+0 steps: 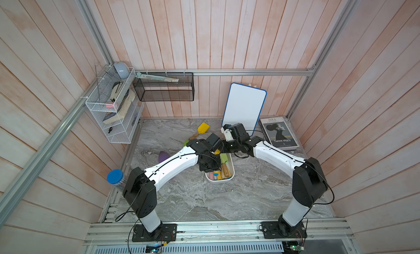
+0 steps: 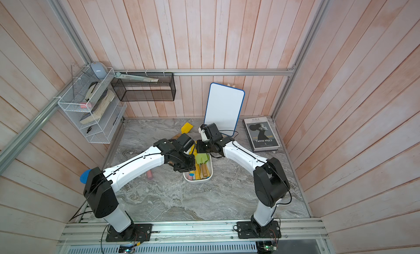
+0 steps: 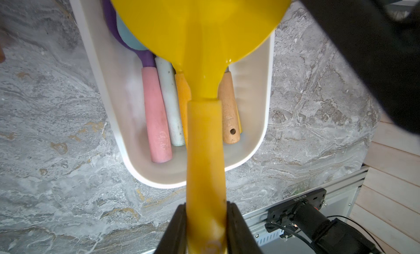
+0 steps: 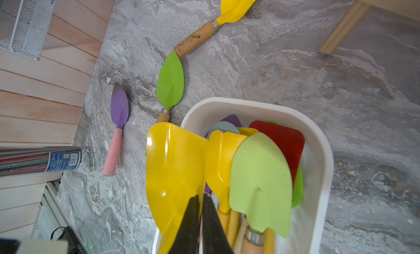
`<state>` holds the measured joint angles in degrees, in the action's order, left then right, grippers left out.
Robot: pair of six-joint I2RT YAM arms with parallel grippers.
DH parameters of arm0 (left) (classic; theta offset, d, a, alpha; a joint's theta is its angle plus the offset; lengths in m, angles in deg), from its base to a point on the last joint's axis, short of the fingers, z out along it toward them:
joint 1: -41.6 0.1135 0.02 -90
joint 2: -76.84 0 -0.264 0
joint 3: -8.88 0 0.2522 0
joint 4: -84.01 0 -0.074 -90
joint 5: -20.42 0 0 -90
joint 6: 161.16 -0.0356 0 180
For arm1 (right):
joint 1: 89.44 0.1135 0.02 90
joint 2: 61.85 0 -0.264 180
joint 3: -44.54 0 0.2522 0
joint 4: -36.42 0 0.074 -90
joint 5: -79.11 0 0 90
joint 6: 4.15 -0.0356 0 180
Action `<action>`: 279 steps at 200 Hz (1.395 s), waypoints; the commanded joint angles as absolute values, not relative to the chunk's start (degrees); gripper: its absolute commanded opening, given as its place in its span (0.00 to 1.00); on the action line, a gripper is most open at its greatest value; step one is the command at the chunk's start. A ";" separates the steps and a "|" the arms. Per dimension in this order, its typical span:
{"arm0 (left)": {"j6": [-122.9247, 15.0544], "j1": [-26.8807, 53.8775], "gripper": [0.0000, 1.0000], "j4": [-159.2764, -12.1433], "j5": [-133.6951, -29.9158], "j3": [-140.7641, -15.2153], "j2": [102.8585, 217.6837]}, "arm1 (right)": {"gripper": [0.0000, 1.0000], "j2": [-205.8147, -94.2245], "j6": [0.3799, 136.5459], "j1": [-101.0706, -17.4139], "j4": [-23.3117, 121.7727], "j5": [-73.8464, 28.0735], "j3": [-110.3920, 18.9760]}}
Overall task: Put the shovel into the storage box
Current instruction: Place the shovel in the storage box.
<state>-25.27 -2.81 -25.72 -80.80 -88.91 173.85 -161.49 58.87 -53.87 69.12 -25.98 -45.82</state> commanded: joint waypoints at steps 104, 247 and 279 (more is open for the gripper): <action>-27.96 -2.97 0.65 -30.65 -75.32 -86.59 165.52 | 0.00 -164.59 61.81 -54.07 66.75 -27.28 -46.21; -30.20 -2.88 0.65 -37.89 -73.89 -80.47 156.90 | 0.00 -171.56 60.07 -54.03 58.06 -28.99 -44.15; -30.29 -2.84 0.65 -39.46 -74.01 -79.17 155.74 | 0.00 -172.93 59.75 -54.02 56.74 -29.41 -43.62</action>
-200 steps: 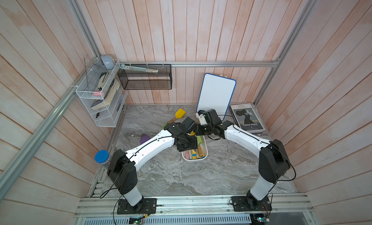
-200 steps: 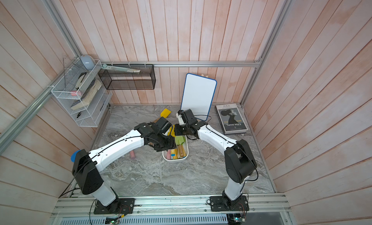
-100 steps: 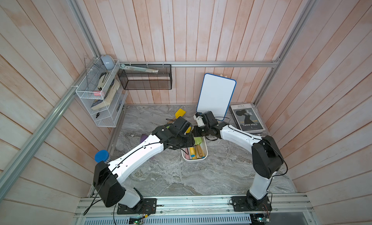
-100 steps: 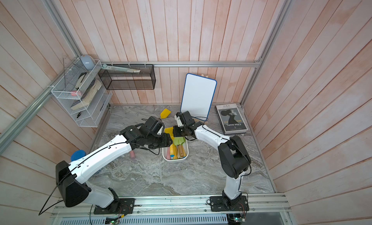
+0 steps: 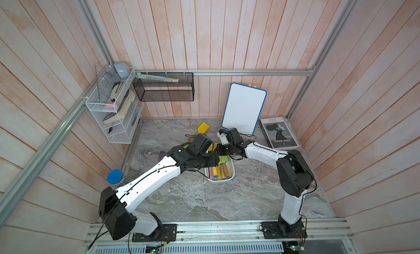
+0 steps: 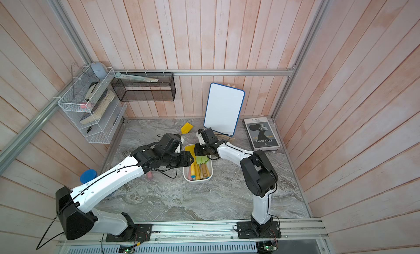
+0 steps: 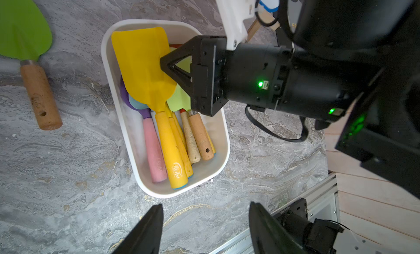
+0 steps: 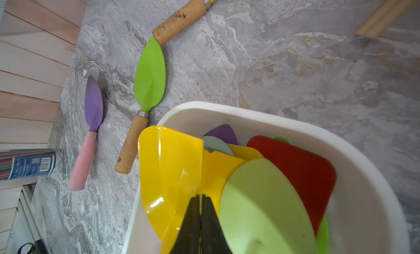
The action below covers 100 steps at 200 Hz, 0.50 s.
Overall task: Put the shovel into the storage box
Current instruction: Place the shovel in the storage box.
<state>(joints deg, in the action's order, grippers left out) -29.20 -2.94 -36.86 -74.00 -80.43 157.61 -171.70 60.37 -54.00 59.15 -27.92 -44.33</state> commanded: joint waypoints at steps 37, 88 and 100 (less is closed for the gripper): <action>-30.47 -2.81 0.65 -40.35 -73.80 -78.61 155.16 | 0.00 -173.99 59.64 -54.11 54.96 -29.38 -42.36; -30.53 -2.83 0.65 -40.72 -73.80 -78.10 154.78 | 0.00 -175.30 59.92 -54.04 52.81 -29.08 -41.11; -30.51 -2.87 0.65 -40.70 -73.93 -78.02 154.80 | 0.00 -175.74 59.93 -54.05 52.75 -29.06 -41.02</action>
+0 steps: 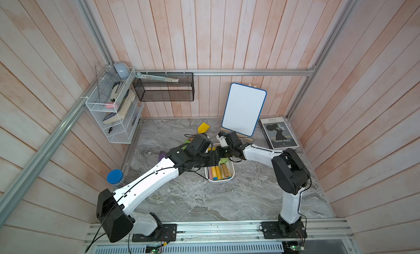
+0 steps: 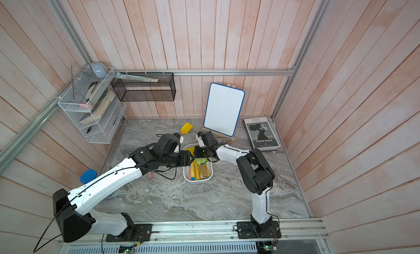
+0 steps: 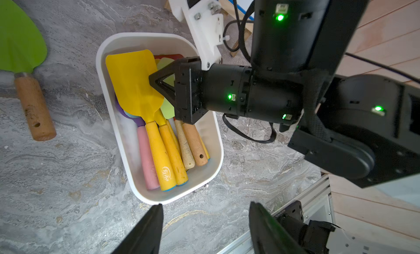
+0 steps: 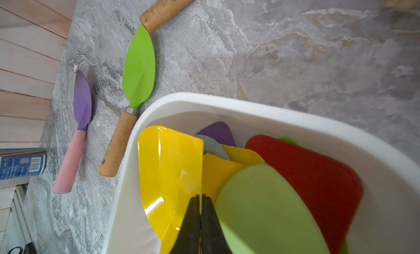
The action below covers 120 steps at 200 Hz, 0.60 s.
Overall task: Put the shovel into the storage box
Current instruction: Place the shovel in the storage box.
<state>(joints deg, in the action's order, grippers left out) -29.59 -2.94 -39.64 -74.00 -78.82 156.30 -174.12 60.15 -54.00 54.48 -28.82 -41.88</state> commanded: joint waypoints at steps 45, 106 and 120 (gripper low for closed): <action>-30.37 -2.87 0.65 -40.49 -74.30 -77.97 155.14 | 0.00 -176.21 60.08 -54.05 52.90 -29.43 -40.94; -29.85 -2.86 0.65 -39.59 -73.90 -78.17 155.67 | 0.24 -175.41 60.53 -54.04 54.56 -28.73 -41.37; -30.01 -2.87 0.65 -39.23 -73.79 -78.10 155.98 | 0.28 -175.41 60.58 -54.04 54.99 -28.72 -41.63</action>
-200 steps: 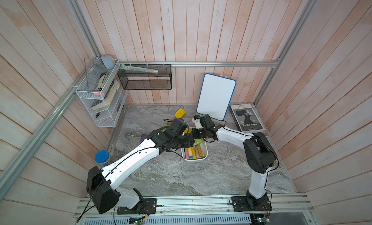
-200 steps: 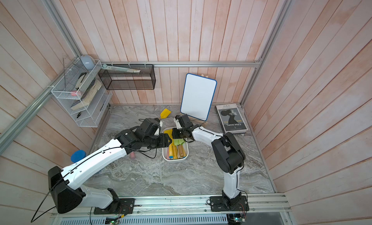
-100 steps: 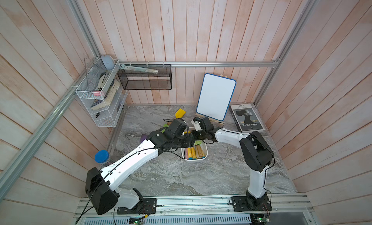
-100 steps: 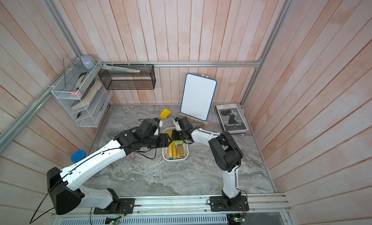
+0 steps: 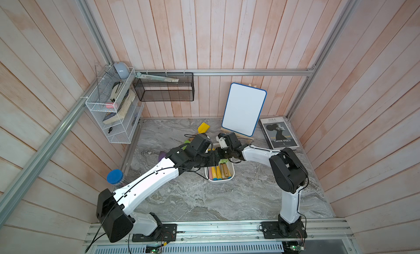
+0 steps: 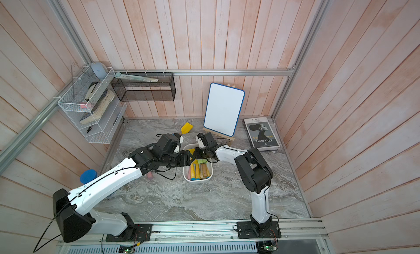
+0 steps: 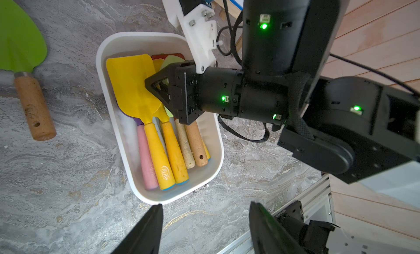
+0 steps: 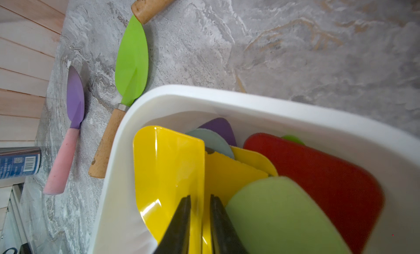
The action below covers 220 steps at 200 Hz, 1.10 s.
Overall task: Put the shovel into the storage box
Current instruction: Place the shovel in the storage box.
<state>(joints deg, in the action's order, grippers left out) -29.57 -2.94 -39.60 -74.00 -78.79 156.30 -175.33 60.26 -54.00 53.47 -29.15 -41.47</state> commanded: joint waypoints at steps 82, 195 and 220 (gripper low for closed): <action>-29.08 -2.72 0.65 -36.09 -71.47 -78.84 157.49 | 0.33 -173.08 61.41 -53.94 58.16 -27.75 -42.91; -21.46 4.73 0.65 -25.69 -66.83 -74.80 157.40 | 0.35 -163.17 63.14 -53.83 64.92 -23.43 -42.70; -20.97 9.37 0.66 -25.67 -66.97 -70.47 157.14 | 0.35 -160.12 63.72 -53.81 66.48 -22.13 -41.72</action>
